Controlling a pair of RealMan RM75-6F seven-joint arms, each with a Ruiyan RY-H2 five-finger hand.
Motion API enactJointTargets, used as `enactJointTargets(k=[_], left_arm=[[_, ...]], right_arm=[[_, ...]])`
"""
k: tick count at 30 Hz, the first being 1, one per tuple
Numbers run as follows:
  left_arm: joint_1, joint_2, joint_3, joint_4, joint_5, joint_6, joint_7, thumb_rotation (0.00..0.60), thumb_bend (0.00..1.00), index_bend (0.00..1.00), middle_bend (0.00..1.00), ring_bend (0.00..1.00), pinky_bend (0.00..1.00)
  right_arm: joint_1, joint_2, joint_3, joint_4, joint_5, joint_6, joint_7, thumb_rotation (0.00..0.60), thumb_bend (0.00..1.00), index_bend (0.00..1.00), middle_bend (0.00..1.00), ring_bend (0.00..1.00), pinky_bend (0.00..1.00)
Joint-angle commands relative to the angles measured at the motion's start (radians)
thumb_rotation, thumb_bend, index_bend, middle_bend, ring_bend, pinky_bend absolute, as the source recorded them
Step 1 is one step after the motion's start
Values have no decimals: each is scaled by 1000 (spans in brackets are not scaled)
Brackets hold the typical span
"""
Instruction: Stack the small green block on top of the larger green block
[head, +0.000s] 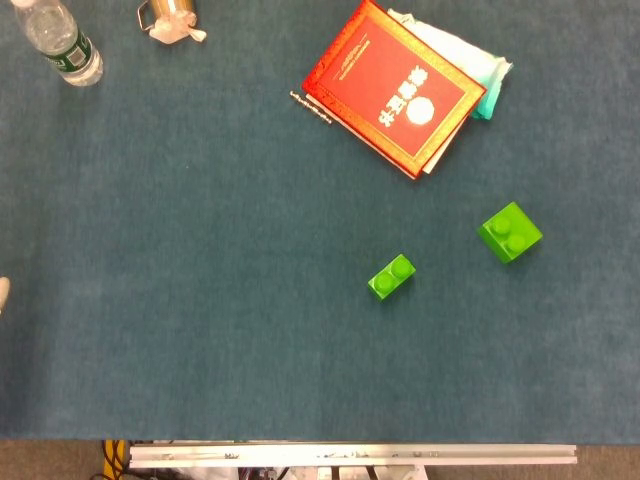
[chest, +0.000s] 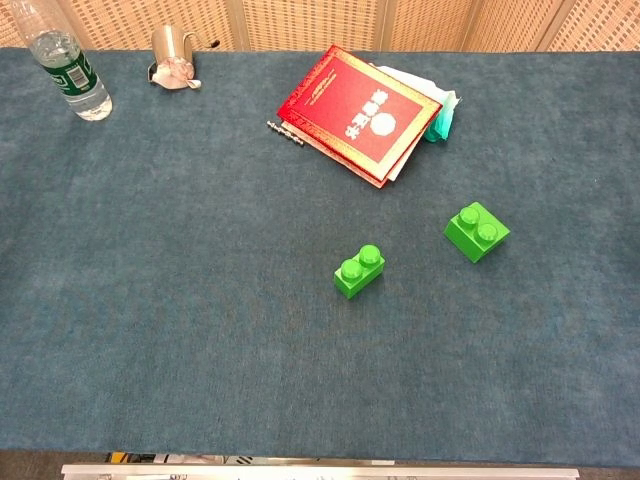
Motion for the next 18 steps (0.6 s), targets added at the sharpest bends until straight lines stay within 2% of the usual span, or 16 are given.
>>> enactJointTargets(k=[1, 7, 18], left_arm=[[1, 0, 0, 0, 0, 2, -2, 600, 239, 104, 58, 66, 31], [7, 1, 2, 3, 1, 8, -7, 600, 239, 104, 58, 66, 31], [22, 1, 8, 13, 4, 22, -24, 600, 239, 104, 58, 66, 31]], right_arm=[[21, 2, -11, -9, -6, -42, -20, 600, 160, 253, 268, 113, 185], [64, -14, -24, -16, -5, -133, -59, 600, 157, 253, 269, 115, 187], [148, -58, -60, -13, -22, -294, -101, 600, 155, 238, 316, 200, 214]])
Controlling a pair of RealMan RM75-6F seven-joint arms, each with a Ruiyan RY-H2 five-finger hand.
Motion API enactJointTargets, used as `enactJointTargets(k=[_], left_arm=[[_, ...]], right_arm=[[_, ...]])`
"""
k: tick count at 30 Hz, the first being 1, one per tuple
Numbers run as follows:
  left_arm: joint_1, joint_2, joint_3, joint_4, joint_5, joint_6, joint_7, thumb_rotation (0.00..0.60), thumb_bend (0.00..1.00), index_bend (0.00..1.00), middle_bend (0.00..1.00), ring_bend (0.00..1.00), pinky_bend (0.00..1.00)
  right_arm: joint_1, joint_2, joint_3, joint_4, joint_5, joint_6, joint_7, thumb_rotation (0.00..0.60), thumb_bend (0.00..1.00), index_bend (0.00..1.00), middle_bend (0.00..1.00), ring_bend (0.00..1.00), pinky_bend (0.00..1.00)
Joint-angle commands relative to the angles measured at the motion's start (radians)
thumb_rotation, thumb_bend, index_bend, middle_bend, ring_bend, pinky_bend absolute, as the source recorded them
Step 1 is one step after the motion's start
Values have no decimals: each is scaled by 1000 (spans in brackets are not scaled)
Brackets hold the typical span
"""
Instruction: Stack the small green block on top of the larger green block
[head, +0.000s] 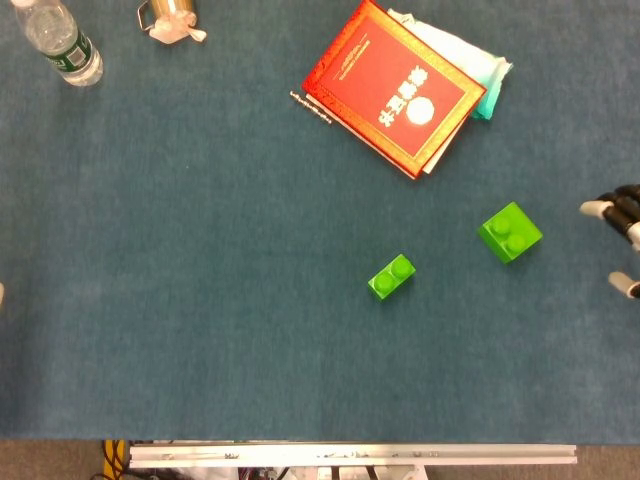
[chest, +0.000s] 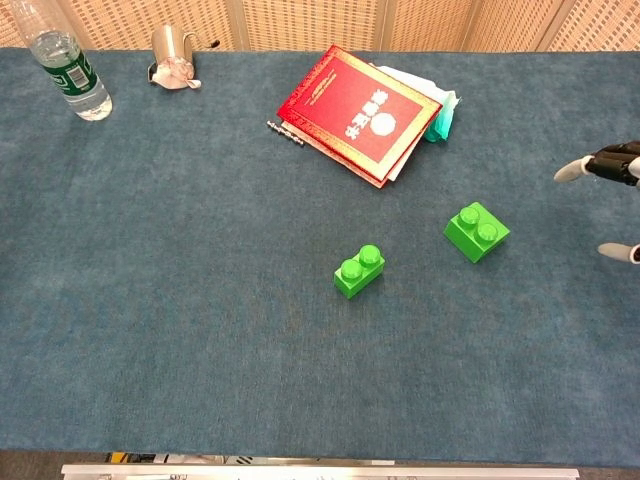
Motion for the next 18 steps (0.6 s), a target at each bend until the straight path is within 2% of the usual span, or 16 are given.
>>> enactJointTargets(k=[1, 18], left_arm=[[2, 0, 1, 2, -1, 1, -3, 600, 239, 104, 58, 66, 31], [13, 2, -1, 13, -4, 9, -16, 600, 239, 104, 58, 66, 31]], right_arm=[[22, -14, -14, 4, 0, -41, -15, 600, 154, 238, 318, 203, 214], [87, -67, -45, 26, 40, -177, -42, 600, 143, 176, 325, 210, 214]])
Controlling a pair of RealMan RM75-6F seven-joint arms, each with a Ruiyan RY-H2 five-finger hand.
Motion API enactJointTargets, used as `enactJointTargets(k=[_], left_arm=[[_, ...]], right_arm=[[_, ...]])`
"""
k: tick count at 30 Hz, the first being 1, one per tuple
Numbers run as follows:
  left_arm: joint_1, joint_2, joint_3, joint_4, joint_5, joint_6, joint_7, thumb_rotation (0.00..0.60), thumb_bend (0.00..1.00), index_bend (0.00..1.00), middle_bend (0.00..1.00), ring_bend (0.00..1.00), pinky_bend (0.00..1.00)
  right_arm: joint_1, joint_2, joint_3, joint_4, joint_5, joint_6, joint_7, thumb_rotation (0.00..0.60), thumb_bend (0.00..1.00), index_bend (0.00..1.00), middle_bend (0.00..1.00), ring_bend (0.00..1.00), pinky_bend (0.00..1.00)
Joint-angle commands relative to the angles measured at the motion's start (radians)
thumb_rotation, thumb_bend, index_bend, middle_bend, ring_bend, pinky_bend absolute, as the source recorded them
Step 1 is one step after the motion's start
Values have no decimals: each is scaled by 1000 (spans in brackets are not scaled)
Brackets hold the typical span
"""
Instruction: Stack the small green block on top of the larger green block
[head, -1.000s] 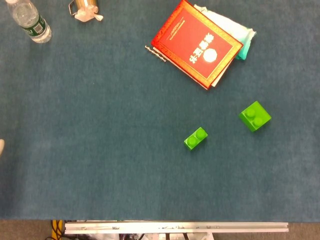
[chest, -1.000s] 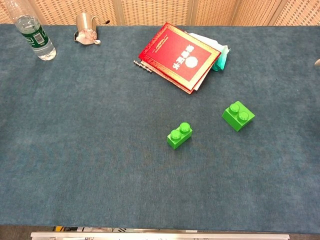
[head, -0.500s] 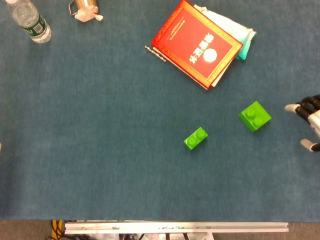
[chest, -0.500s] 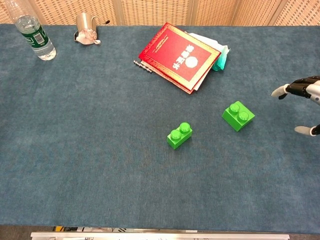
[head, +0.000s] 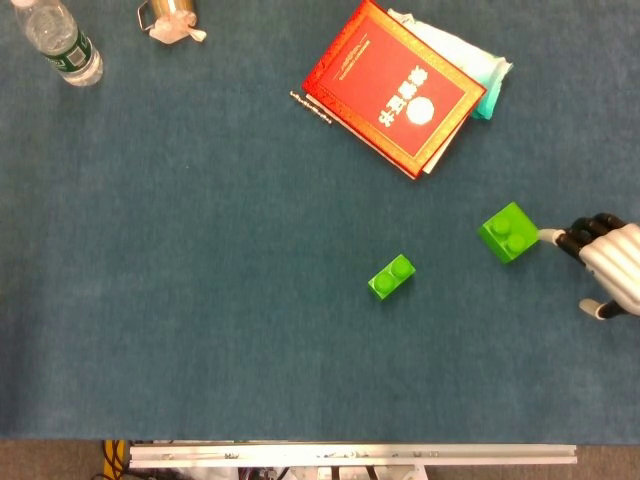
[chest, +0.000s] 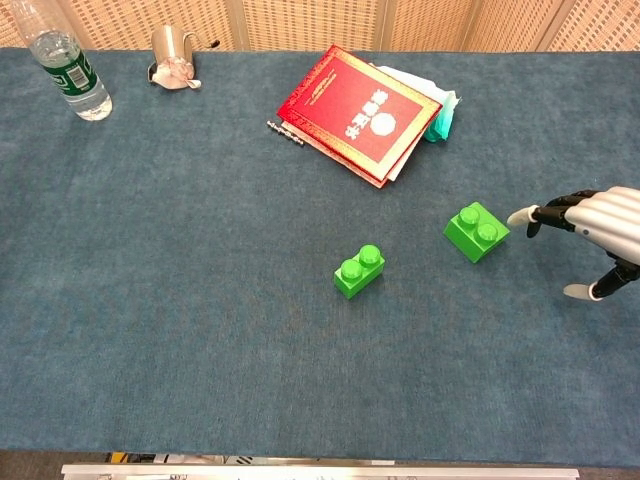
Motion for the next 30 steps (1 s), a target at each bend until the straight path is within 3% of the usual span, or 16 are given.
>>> enactJointTargets(k=[1, 19, 30], left_arm=[[2, 2, 0, 1, -3, 1, -2, 600, 239, 104, 58, 66, 31], [13, -1, 1, 19, -7, 4, -17, 600, 239, 104, 58, 66, 31], [17, -2, -3, 28, -12, 6, -28, 600, 239, 104, 58, 66, 31]], right_arm=[[2, -5, -1, 6, 10, 0, -1, 600, 143, 173, 326, 212, 214], [14, 19, -17, -26, 74, -41, -31, 600, 142, 130, 391, 240, 214], [67, -15, 14, -20, 144, -114, -89, 600, 142, 117, 394, 240, 214]])
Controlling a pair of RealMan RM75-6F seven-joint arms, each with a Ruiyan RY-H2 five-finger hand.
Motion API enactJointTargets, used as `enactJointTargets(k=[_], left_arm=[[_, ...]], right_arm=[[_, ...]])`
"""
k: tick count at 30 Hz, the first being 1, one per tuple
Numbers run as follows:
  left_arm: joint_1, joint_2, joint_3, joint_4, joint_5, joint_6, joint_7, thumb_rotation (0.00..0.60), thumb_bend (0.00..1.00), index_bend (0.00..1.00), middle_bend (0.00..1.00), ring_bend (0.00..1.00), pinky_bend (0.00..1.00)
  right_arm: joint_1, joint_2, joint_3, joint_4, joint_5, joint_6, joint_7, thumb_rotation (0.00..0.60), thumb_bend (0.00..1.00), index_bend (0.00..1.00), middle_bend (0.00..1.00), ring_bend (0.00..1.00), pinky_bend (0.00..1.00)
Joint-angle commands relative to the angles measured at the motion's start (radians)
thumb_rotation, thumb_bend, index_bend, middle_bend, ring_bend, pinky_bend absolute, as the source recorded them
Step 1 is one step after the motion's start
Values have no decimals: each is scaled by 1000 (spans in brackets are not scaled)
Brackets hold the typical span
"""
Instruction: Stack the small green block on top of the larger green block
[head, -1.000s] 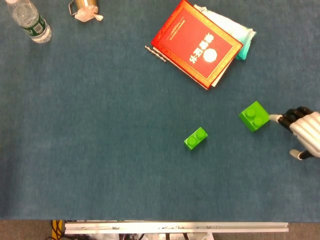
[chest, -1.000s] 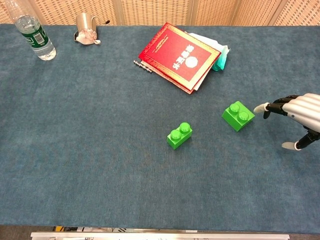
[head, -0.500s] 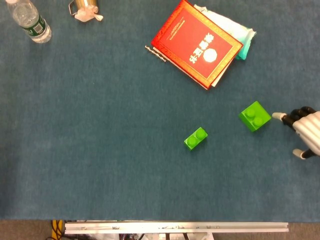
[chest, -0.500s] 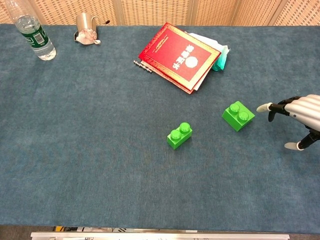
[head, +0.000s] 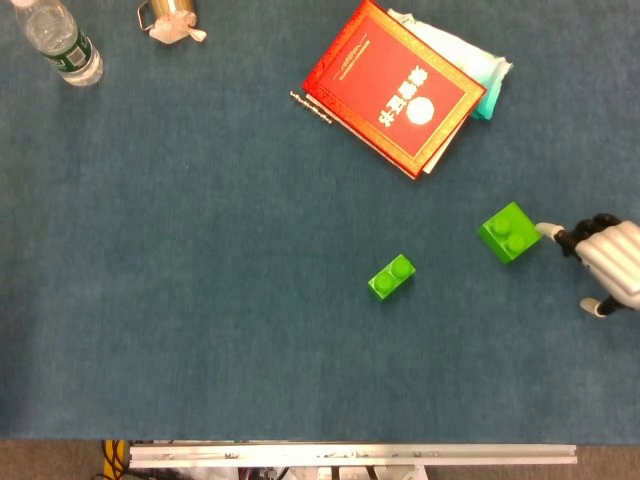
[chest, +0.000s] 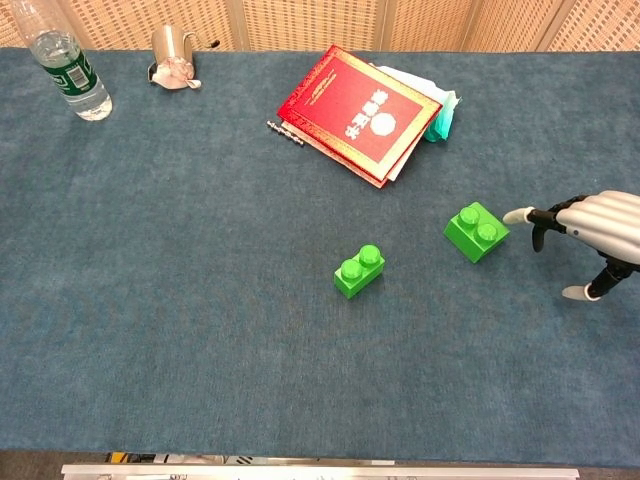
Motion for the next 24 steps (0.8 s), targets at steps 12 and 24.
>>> enactJointTargets(k=[12, 24], left_arm=[[5, 3, -3, 6, -2, 3, -12, 600, 239, 104, 58, 66, 31], [9, 4, -6, 7, -11, 1, -15, 600, 239, 104, 58, 66, 31]], right_arm=[[65, -117, 59, 64, 79, -40, -79, 600, 143, 101, 385, 240, 214], [124, -203, 117, 118, 127, -41, -99, 600, 143, 81, 354, 247, 214]])
